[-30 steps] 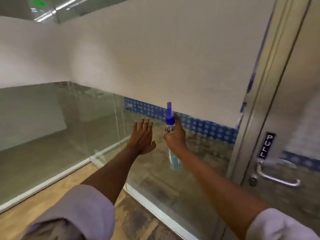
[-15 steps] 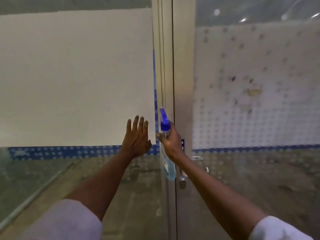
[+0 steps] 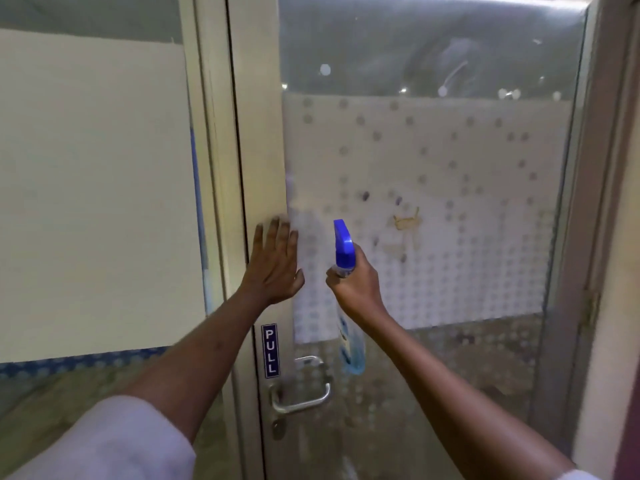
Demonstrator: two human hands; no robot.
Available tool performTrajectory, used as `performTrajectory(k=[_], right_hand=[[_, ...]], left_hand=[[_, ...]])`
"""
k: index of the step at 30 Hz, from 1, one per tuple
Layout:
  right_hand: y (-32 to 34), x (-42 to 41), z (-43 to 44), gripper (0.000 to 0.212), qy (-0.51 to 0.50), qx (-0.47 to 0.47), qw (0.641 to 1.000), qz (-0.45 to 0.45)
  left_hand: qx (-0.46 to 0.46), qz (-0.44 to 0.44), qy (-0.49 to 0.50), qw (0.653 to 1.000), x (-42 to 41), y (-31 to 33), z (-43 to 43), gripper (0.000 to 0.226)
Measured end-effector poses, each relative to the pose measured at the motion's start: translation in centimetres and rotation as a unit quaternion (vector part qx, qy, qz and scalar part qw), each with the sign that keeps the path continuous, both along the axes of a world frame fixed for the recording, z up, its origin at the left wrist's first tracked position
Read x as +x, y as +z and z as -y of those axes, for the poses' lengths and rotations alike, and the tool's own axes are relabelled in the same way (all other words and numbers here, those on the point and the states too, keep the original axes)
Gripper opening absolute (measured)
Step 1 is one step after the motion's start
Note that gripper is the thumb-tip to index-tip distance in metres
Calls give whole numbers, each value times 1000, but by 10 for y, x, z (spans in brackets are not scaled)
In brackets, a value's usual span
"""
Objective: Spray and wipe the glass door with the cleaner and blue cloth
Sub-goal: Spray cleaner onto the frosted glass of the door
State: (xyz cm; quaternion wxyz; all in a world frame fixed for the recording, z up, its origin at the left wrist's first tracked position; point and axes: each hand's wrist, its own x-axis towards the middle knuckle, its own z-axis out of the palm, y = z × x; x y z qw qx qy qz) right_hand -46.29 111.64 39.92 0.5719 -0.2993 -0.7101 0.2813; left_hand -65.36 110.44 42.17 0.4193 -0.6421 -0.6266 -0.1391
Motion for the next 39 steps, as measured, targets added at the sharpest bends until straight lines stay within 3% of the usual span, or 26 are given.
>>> performTrajectory(k=[5, 14, 19, 27, 39], right_hand=[[27, 49, -43, 64, -15, 33, 999, 29], [76, 105, -93, 58, -23, 44, 997, 65], [86, 117, -104, 58, -23, 41, 993, 106], [102, 115, -117, 48, -2, 25, 994, 106], [101, 113, -127, 26, -3, 11, 992, 127]], left_hand=[[30, -13, -35, 999, 39, 18, -52, 85], [74, 7, -19, 997, 50, 31, -99, 94], [77, -23, -6, 997, 36, 24, -107, 94], [119, -43, -17, 992, 31, 21, -115, 91], [115, -45, -10, 992, 30, 20, -117, 90]])
